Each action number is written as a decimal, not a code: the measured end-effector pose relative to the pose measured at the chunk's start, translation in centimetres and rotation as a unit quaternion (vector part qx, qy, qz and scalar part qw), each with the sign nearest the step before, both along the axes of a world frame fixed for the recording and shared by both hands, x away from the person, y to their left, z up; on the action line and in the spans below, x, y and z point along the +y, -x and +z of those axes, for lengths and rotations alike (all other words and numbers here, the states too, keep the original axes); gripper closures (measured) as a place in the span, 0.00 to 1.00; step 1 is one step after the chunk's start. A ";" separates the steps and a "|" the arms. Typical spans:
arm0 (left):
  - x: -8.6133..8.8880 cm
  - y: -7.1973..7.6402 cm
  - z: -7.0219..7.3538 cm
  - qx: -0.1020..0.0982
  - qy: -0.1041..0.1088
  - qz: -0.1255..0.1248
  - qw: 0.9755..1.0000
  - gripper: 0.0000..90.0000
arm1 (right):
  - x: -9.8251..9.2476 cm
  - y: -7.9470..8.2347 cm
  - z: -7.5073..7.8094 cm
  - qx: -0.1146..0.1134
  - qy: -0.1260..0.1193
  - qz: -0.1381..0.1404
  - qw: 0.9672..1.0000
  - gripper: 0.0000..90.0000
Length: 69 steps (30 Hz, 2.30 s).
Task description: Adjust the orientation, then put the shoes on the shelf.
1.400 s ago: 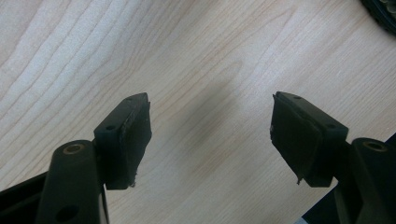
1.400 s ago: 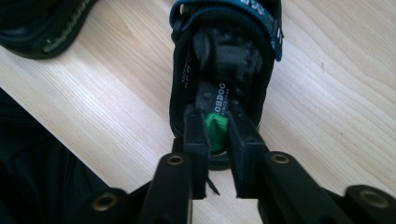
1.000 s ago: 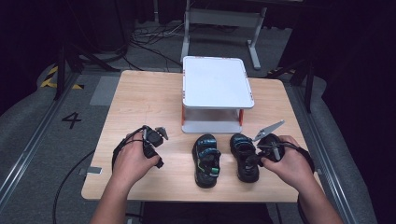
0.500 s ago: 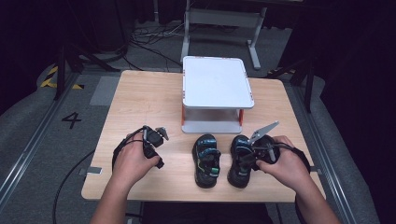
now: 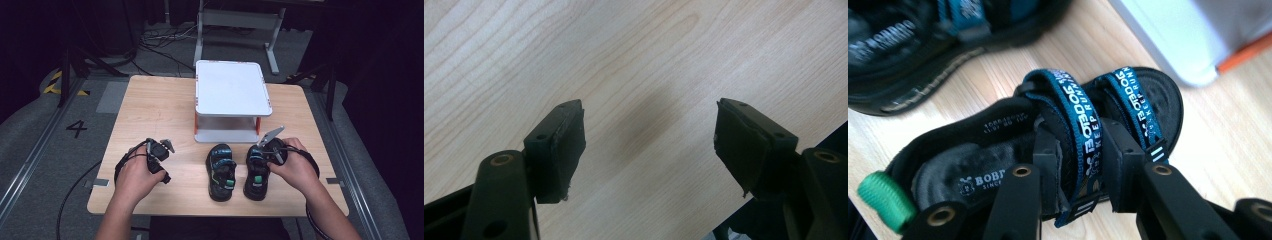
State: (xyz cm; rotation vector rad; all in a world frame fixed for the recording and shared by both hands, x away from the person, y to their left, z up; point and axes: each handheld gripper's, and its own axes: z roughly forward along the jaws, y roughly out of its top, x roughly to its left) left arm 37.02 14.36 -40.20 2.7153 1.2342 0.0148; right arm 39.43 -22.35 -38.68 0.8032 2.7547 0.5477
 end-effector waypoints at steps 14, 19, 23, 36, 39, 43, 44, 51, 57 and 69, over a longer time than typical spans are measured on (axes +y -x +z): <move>0.4 0.4 -0.1 0.002 0.001 0.009 1.000 0.32 | 2.1 -0.6 -0.8 -0.001 -0.058 0.075 0.996 0.79; 0.4 0.1 -0.1 0.002 0.004 0.006 1.000 0.32 | 2.2 -0.3 -0.6 0.009 -0.076 0.068 0.995 0.67; 0.5 -0.2 0.0 0.004 0.004 0.005 1.000 0.30 | 1.8 0.5 0.4 0.005 -0.084 0.047 0.995 0.56; 0.3 -0.5 0.6 -0.005 0.006 0.000 1.000 0.29 | 3.7 3.4 2.9 0.034 -0.110 -0.011 0.993 0.47; 0.0 -0.6 0.6 -0.006 0.008 -0.003 1.000 0.30 | 4.3 3.8 2.8 0.040 -0.103 -0.025 0.994 0.47; 0.0 -0.7 0.7 -0.009 0.009 -0.007 1.000 0.30 | 4.9 3.8 2.6 0.056 -0.104 -0.061 0.991 0.46; -0.1 -0.8 0.7 -0.007 0.008 -0.009 1.000 0.30 | 5.1 3.8 2.5 0.057 -0.101 -0.067 0.991 0.46; -0.3 -0.6 0.7 -0.007 0.011 -0.016 1.000 0.30 | 5.4 4.4 1.9 0.083 -0.092 -0.113 0.986 0.47; -0.1 0.1 0.6 -0.008 0.010 -0.014 1.000 0.30 | 5.8 3.4 0.6 0.101 -0.087 -0.145 0.980 0.47; 0.6 0.8 0.2 -0.006 0.007 0.002 1.000 0.29 | 7.2 2.6 -1.8 0.114 -0.047 -0.133 0.983 0.67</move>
